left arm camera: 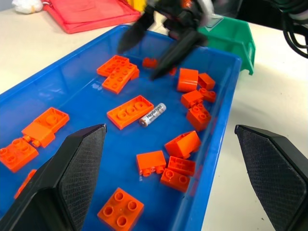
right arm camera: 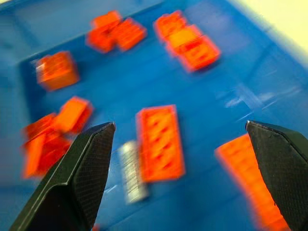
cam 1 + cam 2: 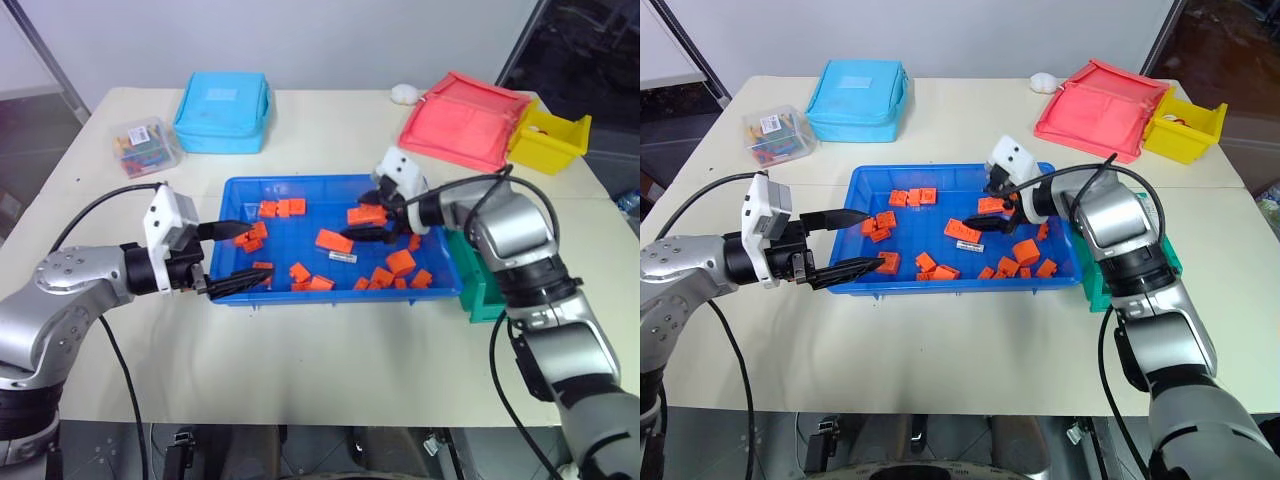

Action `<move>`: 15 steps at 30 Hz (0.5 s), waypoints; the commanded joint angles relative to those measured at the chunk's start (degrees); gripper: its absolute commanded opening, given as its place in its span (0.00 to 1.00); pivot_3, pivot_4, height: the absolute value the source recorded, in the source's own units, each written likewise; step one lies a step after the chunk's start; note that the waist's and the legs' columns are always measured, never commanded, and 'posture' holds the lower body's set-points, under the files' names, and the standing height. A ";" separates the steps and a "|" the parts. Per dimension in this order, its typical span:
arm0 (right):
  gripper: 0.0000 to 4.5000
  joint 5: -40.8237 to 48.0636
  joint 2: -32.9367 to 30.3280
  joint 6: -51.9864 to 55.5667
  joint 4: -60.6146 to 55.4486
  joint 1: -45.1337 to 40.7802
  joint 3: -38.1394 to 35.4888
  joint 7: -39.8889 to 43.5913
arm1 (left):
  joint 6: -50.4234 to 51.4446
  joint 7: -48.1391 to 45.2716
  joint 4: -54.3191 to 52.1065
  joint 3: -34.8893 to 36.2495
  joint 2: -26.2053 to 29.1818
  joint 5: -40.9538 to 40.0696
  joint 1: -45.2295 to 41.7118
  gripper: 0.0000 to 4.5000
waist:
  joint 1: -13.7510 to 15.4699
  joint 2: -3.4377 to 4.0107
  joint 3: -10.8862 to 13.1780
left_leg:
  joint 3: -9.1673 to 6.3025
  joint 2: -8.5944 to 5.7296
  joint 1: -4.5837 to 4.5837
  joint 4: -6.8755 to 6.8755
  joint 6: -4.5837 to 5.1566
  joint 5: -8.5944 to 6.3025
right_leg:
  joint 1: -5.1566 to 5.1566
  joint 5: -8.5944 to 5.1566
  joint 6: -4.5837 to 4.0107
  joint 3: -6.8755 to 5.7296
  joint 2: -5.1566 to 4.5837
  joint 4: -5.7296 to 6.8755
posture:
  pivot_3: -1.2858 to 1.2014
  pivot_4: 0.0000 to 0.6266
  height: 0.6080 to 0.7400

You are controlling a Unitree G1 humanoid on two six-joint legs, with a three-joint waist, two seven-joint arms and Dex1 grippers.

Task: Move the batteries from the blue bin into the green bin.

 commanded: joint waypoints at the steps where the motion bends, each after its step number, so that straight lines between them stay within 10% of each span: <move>1: 0.99 3.00 -1.88 4.56 -7.59 2.72 -1.06 0.36 | -0.88 -0.72 -0.23 1.02 0.68 -0.23 -0.96 1.00 | 0.00 0.00 0.00 | 0.00 0.00 0.00 0.00 0.00 0.00 | -0.01 0.00 0.00 0.00 0.01 0.00 | 0.52 0.24 1.00; 15: 0.99 3.98 1.63 7.02 -4.85 6.45 1.09 -4.45 | -0.70 0.06 -0.86 0.82 -0.11 -0.25 -0.92 1.00 | -0.09 0.00 0.00 | -0.01 0.02 0.00 -0.01 0.00 0.00 | -0.02 0.00 0.00 0.01 0.05 0.00 | 0.52 0.24 1.00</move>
